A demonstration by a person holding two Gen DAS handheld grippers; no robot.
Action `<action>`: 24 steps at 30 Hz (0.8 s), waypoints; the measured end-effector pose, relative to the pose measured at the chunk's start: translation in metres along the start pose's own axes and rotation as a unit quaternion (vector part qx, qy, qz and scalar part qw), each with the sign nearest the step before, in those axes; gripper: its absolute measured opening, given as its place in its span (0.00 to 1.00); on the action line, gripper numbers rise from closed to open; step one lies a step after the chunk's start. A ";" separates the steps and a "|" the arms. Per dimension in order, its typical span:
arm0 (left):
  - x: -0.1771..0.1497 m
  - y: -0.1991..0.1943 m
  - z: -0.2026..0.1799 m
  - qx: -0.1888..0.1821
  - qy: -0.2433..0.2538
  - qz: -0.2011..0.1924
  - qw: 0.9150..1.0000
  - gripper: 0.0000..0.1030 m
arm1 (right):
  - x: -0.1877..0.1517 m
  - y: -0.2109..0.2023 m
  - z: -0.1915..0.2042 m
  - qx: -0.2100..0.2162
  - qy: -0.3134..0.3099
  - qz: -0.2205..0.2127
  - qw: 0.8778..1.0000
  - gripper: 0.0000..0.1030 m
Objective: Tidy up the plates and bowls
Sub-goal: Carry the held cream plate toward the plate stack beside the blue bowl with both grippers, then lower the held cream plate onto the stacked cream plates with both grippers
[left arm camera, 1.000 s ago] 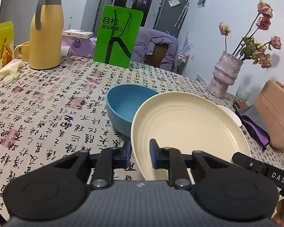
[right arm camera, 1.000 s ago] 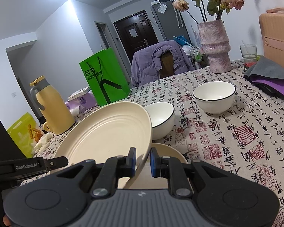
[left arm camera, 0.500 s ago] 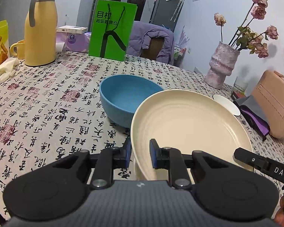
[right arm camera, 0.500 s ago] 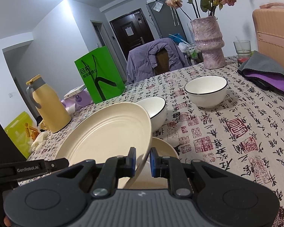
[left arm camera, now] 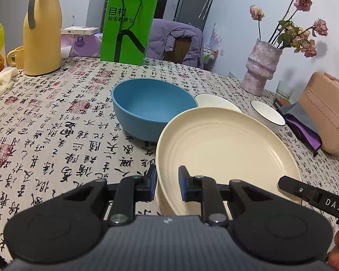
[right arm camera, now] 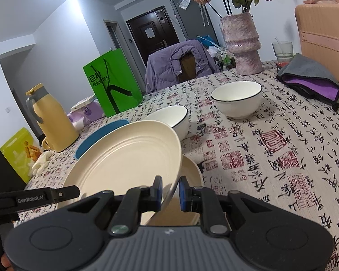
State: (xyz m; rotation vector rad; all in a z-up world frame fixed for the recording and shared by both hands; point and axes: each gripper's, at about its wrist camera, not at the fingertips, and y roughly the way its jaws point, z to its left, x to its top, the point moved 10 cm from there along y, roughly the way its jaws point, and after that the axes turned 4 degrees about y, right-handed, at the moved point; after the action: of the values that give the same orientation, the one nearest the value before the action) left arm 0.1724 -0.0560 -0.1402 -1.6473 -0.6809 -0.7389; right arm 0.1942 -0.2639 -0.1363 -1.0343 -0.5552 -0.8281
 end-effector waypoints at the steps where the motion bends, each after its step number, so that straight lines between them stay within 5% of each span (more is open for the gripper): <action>1: 0.000 0.000 -0.001 0.000 0.001 0.000 1.000 0.20 | -0.001 0.000 -0.001 -0.001 0.001 0.002 1.000 0.14; 24: -0.017 0.014 -0.005 0.021 0.038 0.007 0.999 0.20 | -0.015 0.009 -0.008 -0.023 -0.019 0.013 0.999 0.14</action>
State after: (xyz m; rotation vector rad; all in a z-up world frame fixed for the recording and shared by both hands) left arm 0.1716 -0.0647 -0.1607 -1.5766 -0.6253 -0.7687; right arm 0.1928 -0.2641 -0.1556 -1.0994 -0.5569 -0.8025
